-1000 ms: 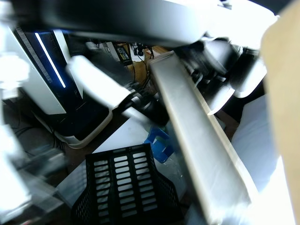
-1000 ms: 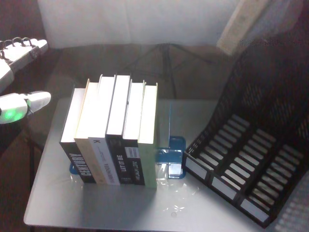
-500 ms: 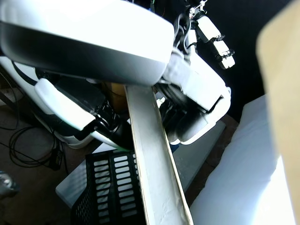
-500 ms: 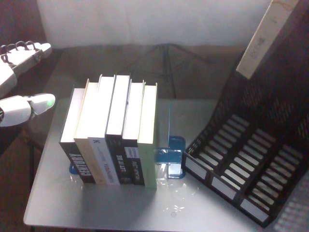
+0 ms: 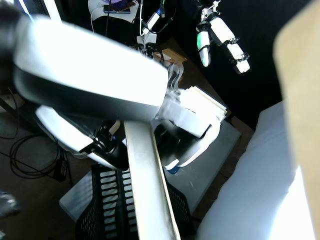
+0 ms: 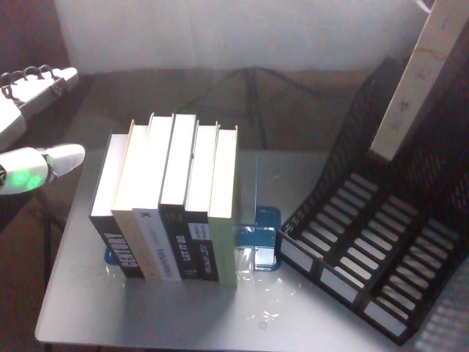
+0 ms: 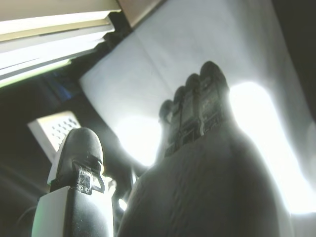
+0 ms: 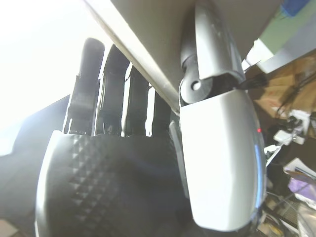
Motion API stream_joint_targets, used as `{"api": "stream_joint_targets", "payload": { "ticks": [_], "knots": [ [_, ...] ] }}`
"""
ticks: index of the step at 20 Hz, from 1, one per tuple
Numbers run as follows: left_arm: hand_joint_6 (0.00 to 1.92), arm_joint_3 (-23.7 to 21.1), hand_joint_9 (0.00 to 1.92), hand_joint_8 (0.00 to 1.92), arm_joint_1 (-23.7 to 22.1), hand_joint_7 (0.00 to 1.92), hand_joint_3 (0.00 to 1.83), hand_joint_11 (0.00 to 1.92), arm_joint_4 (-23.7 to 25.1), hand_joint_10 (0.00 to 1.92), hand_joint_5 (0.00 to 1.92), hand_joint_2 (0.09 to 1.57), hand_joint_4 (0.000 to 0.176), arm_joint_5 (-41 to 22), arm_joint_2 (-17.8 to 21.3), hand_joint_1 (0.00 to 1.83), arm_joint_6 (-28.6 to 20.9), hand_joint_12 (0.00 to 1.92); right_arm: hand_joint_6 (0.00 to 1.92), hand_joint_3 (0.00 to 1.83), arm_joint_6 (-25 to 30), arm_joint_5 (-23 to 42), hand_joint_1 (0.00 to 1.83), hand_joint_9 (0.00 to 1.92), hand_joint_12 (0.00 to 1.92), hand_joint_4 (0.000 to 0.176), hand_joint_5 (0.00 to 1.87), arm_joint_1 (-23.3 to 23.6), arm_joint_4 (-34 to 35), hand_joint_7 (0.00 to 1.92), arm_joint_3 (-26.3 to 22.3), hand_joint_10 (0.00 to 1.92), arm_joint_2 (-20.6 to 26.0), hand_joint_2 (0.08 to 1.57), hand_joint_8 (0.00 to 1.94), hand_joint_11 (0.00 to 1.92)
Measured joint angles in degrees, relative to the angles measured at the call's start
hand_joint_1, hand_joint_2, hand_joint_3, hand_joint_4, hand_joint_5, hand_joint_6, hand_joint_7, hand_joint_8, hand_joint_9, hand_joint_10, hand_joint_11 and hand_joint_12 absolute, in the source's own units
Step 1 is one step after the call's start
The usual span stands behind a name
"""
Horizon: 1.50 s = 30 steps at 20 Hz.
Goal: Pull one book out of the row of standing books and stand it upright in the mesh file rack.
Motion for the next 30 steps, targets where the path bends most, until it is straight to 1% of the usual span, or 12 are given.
{"api": "stream_joint_targets", "payload": {
  "ticks": [2,6,10,13,14,16,18,20,24,27,29,30],
  "knots": [
    [0.01,0.0,0.0,0.0,0.44,0.0,0.0,0.0,-0.17,0.0,0.03,1.34,0.03,-0.28,0.0,0.46,0.0,0.0,1.28,0.01,0.0,-0.33,1.35,0.68,1.87,0.0,0.82,-1.09,0.02,0.84,0.48,1.49,-0.74,1.2,1.22,0.3],
    [0.0,0.0,0.0,0.0,0.48,0.0,0.0,0.0,-0.55,0.0,0.01,1.34,0.04,-0.22,-0.28,0.43,0.0,0.0,1.28,0.0,0.04,-0.94,1.35,0.76,1.78,0.0,0.76,-3.45,0.2,0.84,0.96,1.49,-1.62,1.2,1.22,0.58],
    [0.0,-0.2,0.0,0.0,1.25,0.0,0.0,0.0,-1.09,0.0,0.02,1.34,0.023,-1.14,-0.28,0.46,-0.15,0.0,1.12,0.0,0.07,-2.27,1.37,0.83,1.7,0.0,0.82,-7.56,0.52,0.88,2.05,1.43,-4.02,1.17,1.2,0.69],
    [0.0,-0.31,0.0,0.0,1.31,0.0,0.0,0.0,-1.46,0.0,0.02,1.34,0.019,-1.33,-0.28,0.45,-0.24,0.0,1.15,0.01,-1.16,-3.37,1.46,0.84,1.73,0.0,0.8,-8.07,2.6,0.87,2.12,1.34,-5.38,1.16,1.16,0.63],
    [0.0,-0.31,0.0,0.0,1.31,0.0,0.0,0.0,-1.46,0.0,0.02,1.34,0.012,-1.4,-0.28,0.48,-0.24,0.0,1.13,0.01,-2.32,-4.13,1.36,0.74,1.83,0.0,0.76,-8.07,3.67,0.8,2.23,1.58,-5.99,1.2,1.36,0.65],
    [0.01,-0.31,0.0,0.0,1.31,0.0,0.0,0.0,-1.53,0.0,0.03,1.34,0.002,-1.64,-0.28,0.5,-0.24,0.0,1.17,0.0,-3.89,-4.9,1.36,0.79,1.83,0.0,0.78,-8.7,5.4,0.84,2.6,1.53,-6.8,1.19,1.24,0.66],
    [0.0,-0.31,0.0,0.0,1.38,0.0,0.0,0.0,-1.77,0.0,0.02,1.34,0.009,-1.73,-0.28,0.49,-0.26,0.0,1.12,0.0,-4.26,-5.29,1.36,0.81,1.81,0.0,0.83,-10.03,5.42,0.87,2.97,1.47,-7.43,1.17,1.19,0.63],
    [0.01,-0.35,0.0,0.0,1.86,0.0,0.0,0.0,-1.77,0.0,0.03,1.34,0.0,-2.38,-0.28,0.5,-0.37,0.0,1.06,0.0,-4.37,-5.46,1.36,0.79,1.81,0.0,0.81,-11.43,5.86,0.85,3.41,1.52,-7.85,1.18,1.28,0.7],
    [0.01,-0.66,0.0,0.0,2.67,0.0,0.0,0.0,-2.6,0.0,0.04,1.34,0.0,-2.78,-0.28,0.5,-0.63,0.0,1.19,0.0,-7.85,-7.02,1.48,0.84,1.75,0.0,0.82,-14.29,11.23,0.84,3.87,1.28,-8.15,1.17,1.13,0.61],
    [0.0,-0.83,0.0,0.0,3.23,0.0,0.0,0.0,-2.99,0.0,0.02,1.34,0.0,-3.3,-0.28,0.46,-0.63,0.0,1.28,0.0,-9.2,-7.89,1.36,0.79,1.67,0.0,0.8,-16.13,14.14,0.83,4.37,1.42,-8.85,1.18,1.16,0.56],
    [0.0,-0.94,0.0,0.0,3.39,0.0,0.0,0.0,-3.04,0.0,0.03,1.35,0.006,-3.32,-0.28,0.48,-0.7,0.0,1.19,0.0,-10.97,-8.5,1.36,0.82,1.68,0.0,0.81,-17.46,16.68,0.85,5.03,1.42,-9.75,1.18,1.19,0.64],
    [0.0,-0.94,0.0,0.0,3.78,0.0,0.0,0.0,-3.06,0.0,0.02,1.35,0.015,-3.8,-0.28,0.49,-0.72,0.0,1.21,0.0,-11.5,-8.76,1.35,0.77,1.77,0.0,0.81,-18.29,17.42,0.82,5.42,1.46,-10.43,1.19,1.24,0.46]
  ]
}}
